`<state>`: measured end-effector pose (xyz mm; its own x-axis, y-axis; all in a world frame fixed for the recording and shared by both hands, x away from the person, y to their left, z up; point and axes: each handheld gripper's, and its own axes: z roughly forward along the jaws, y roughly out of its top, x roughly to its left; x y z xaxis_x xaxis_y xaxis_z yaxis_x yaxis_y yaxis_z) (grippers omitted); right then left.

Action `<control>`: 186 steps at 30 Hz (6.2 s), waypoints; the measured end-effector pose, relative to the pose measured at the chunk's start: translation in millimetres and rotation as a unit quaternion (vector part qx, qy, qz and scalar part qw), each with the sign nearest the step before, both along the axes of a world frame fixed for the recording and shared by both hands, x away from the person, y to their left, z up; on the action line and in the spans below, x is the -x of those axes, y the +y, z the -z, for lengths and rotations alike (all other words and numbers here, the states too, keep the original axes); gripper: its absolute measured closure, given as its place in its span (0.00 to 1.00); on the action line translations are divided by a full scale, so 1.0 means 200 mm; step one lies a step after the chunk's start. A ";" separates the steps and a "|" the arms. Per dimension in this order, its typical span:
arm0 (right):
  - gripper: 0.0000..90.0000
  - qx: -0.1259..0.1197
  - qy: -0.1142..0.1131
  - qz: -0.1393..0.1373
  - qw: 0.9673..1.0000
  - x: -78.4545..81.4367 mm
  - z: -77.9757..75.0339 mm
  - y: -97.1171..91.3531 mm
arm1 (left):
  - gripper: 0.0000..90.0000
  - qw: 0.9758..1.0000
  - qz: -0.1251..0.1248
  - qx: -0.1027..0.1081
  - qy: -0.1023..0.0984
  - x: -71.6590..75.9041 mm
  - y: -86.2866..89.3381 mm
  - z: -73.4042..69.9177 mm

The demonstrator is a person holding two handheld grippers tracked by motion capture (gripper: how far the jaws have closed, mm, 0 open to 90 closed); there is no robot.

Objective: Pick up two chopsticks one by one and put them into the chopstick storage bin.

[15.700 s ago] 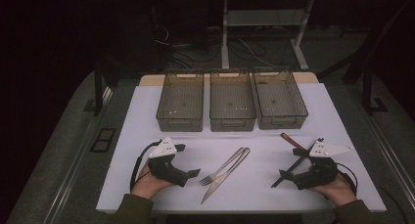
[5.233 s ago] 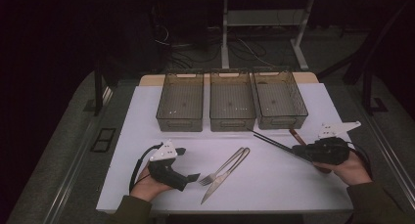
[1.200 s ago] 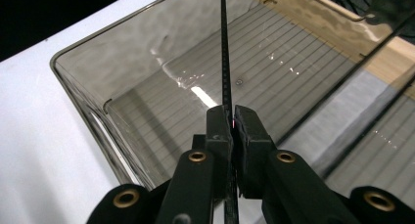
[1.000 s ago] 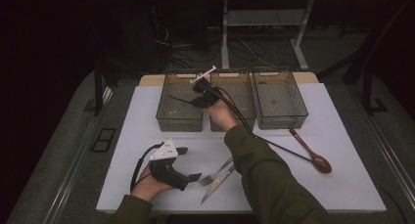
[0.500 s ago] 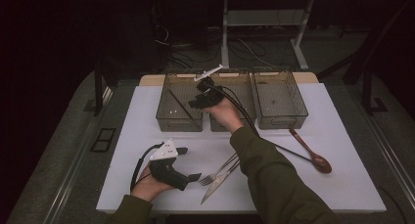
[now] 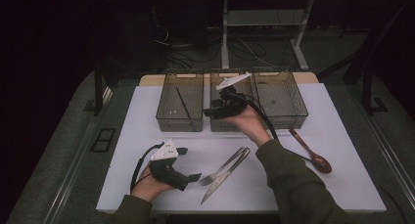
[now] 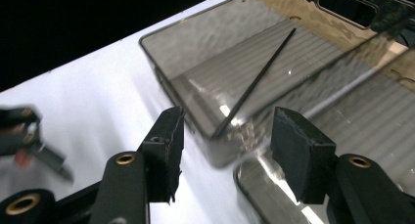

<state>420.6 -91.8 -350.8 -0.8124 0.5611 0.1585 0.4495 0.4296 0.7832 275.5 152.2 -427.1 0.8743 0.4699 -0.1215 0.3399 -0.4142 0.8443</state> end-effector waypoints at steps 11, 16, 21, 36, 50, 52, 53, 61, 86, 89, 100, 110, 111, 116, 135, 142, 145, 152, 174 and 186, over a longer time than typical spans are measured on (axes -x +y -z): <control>0.51 -0.006 -0.018 -0.006 1.000 0.19 -0.01 -0.36 | 0.00 1.000 -0.003 0.001 -0.002 0.00 0.00 0.00; 0.52 0.002 -0.017 -0.001 1.000 0.28 0.01 -0.54 | 0.00 1.000 -0.004 -0.001 -0.001 0.00 0.00 0.00; 0.54 0.003 -0.013 0.012 1.000 0.34 0.06 -0.70 | 0.00 1.000 -0.006 -0.002 -0.001 0.00 0.00 0.00; 0.64 0.026 0.019 0.046 0.998 0.52 0.24 -1.12 | 0.00 1.000 -0.007 -0.005 -0.001 0.01 0.00 0.00; 0.77 0.074 0.040 0.041 0.996 0.51 0.38 -1.26 | 0.00 1.000 -0.005 -0.008 0.000 0.01 0.00 0.01; 0.77 0.083 0.043 0.034 0.995 0.51 0.39 -1.26 | 0.00 1.000 -0.005 -0.009 0.000 0.01 0.00 0.01; 0.79 0.087 0.045 0.035 0.995 0.50 0.39 -1.26 | 0.00 1.000 -0.005 -0.009 0.000 0.01 0.00 0.01; 0.81 0.110 0.046 0.024 0.993 0.50 0.42 -1.26 | 0.00 1.000 -0.004 -0.010 -0.001 0.01 0.00 0.01; 0.94 0.127 0.044 0.013 0.991 0.50 0.44 -1.26 | 0.00 1.000 -0.004 -0.010 -0.004 0.00 0.00 0.01; 0.94 0.118 0.047 0.012 0.992 0.51 0.43 -1.27 | 0.00 1.000 -0.004 -0.009 -0.005 0.01 0.00 0.01; 0.94 0.087 0.034 -0.004 0.996 0.55 0.35 -1.26 | 0.00 1.000 -0.002 -0.008 -0.006 0.00 0.00 0.01; 0.94 0.047 0.032 -0.023 0.998 0.55 0.29 -1.22 | 0.00 1.000 -0.004 -0.007 -0.002 0.00 0.00 0.01; 0.94 0.040 0.031 -0.024 0.998 0.55 0.29 -1.22 | 0.00 1.000 -0.004 -0.007 -0.003 0.00 0.00 0.01; 0.94 0.028 0.033 -0.018 0.999 0.55 0.26 -1.17 | 0.00 1.000 -0.006 -0.006 -0.001 -0.01 0.00 0.01; 0.94 0.033 0.020 0.004 0.999 0.51 0.16 -0.93 | 0.00 1.000 -0.010 -0.002 -0.006 -0.01 0.01 0.01; 0.94 0.033 0.019 0.008 0.999 0.48 0.15 -0.85 | 0.00 1.000 -0.009 0.000 -0.005 -0.01 0.00 0.01; 0.94 0.032 0.022 0.009 0.999 0.46 0.14 -0.82 | 0.00 1.000 -0.010 0.000 -0.006 -0.02 0.00 0.01; 0.94 0.022 0.028 0.016 0.999 0.41 0.12 -0.76 | 0.00 1.000 -0.016 0.007 -0.004 -0.03 0.00 0.02; 0.94 0.034 0.024 0.033 0.999 0.13 0.00 -0.34 | 0.00 1.000 -0.012 0.008 -0.006 -0.03 0.00 0.02; 0.94 0.039 0.033 0.047 0.998 -0.02 -0.02 -0.16 | 0.00 1.000 -0.009 0.007 -0.006 -0.03 0.00 0.02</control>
<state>424.7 -123.1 -346.4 -0.7442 0.6475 0.1639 0.5412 0.4406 0.7162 281.3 152.1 -430.9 0.8667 0.4847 -0.1177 0.3378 -0.3967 0.8535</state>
